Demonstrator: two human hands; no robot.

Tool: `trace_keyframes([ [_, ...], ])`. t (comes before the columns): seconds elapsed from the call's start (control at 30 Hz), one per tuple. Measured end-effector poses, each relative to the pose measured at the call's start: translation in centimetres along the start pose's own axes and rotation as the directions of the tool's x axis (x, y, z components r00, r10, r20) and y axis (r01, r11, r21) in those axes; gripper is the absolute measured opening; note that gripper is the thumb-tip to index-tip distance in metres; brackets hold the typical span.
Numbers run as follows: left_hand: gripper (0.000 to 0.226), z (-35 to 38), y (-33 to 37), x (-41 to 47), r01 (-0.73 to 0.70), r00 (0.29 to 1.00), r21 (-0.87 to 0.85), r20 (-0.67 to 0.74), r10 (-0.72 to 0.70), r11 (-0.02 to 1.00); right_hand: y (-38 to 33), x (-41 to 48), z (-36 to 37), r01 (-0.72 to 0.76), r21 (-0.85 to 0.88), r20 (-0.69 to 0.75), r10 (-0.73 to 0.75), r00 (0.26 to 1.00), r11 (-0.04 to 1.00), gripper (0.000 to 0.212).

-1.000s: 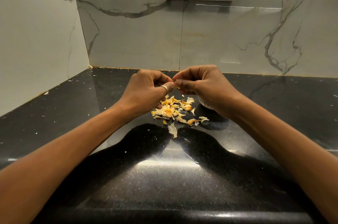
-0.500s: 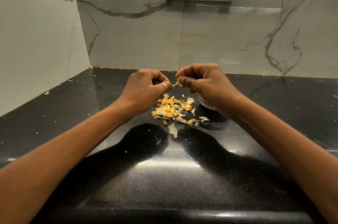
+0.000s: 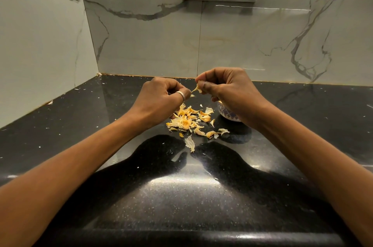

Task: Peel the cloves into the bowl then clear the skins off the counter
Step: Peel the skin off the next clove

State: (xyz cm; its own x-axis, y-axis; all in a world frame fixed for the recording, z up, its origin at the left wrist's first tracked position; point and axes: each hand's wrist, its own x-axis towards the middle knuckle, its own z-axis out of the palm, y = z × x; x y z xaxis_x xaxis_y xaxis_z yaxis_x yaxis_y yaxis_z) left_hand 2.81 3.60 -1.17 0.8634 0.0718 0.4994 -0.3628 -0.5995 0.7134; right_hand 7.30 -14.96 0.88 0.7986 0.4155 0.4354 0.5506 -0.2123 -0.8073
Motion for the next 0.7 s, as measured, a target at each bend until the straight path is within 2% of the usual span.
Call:
trace_keyframes([
  [0.23,0.016,0.19,0.21,0.04,0.122,0.986,-0.163,0.128,-0.102,0.979,0.08,0.05,0.47,-0.003,-0.021,0.019,0.003,1.000,1.000,0.011],
  [0.37,0.010,0.06,0.26,0.06,0.163,0.982,-0.192,0.128,-0.140,0.968,0.00,-0.03,0.50,0.002,-0.018,0.031,-0.001,1.000,1.000,0.012],
  [0.7,0.013,-0.20,0.69,-0.12,0.237,0.970,-0.274,0.127,-0.209,0.932,-0.14,-0.17,0.68,0.018,-0.046,0.055,-0.015,0.998,0.999,0.012],
])
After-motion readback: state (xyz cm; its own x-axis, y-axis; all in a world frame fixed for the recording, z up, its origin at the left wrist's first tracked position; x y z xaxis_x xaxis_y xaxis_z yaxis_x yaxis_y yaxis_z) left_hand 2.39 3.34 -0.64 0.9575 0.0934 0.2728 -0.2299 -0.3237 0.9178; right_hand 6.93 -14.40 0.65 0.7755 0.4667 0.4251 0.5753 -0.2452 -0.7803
